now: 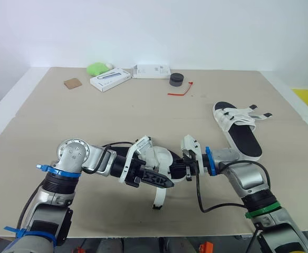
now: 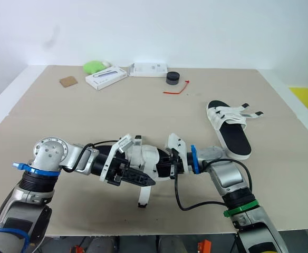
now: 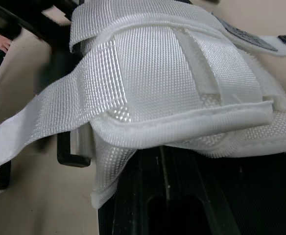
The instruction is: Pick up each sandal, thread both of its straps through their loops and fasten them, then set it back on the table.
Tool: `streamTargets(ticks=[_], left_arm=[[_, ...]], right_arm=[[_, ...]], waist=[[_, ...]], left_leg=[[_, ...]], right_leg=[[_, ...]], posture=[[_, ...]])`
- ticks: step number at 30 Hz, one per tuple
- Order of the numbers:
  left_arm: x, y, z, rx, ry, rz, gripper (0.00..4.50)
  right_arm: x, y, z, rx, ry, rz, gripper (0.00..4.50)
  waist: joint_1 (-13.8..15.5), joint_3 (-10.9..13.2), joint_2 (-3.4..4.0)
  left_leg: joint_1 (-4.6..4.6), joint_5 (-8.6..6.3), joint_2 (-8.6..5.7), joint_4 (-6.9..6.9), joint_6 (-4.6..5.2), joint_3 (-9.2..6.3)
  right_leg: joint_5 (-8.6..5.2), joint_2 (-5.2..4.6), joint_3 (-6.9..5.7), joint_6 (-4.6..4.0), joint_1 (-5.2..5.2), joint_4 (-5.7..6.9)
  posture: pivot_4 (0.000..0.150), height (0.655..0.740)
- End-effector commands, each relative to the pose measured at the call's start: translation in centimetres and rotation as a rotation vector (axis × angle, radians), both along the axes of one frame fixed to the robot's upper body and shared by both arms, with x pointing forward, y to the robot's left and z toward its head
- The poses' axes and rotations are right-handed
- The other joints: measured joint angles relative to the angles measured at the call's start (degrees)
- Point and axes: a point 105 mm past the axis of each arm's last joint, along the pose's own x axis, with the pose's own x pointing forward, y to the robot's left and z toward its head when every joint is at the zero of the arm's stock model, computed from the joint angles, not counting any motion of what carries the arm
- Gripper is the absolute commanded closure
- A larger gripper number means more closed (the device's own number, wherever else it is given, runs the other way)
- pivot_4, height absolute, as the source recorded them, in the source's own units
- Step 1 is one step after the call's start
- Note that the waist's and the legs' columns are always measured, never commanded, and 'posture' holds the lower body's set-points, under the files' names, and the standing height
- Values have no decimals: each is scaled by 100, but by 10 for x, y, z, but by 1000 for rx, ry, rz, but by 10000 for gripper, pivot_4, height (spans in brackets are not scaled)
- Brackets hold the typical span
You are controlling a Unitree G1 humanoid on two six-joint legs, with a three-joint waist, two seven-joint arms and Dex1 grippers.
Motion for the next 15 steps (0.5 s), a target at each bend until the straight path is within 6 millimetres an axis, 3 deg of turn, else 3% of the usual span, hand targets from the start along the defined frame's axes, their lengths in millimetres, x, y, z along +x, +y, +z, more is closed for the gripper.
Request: streamTargets(ticks=[1,3,5,15], left_arm=[[-2,-2,12,-39,-43,-17,26475],[-2,-2,12,-41,-43,-14,37034],[-2,-3,12,-43,-42,-12,44824],[8,-1,19,-49,-61,17,44824]], right_arm=[[-8,-10,-40,-105,144,-43,45000],[-8,-10,-40,-106,145,-43,45000],[-8,-11,-40,-106,145,-44,45000],[-9,-13,-41,-110,145,-51,45000]], waist=[[-1,0,0],[0,0,0],[-1,0,0],[-1,0,0]], left_leg=[[0,0,0,0,0,0],[0,0,0,-1,0,0],[-1,-1,0,-1,-1,0],[0,-1,-3,-1,-1,0]], right_leg=[[0,0,0,0,-1,0],[-1,1,0,-1,-2,0],[-1,1,0,-1,-1,0],[-1,-2,1,-1,-1,0]], posture=[[1500,7400],[1500,7400],[1500,7400],[1500,7400]])
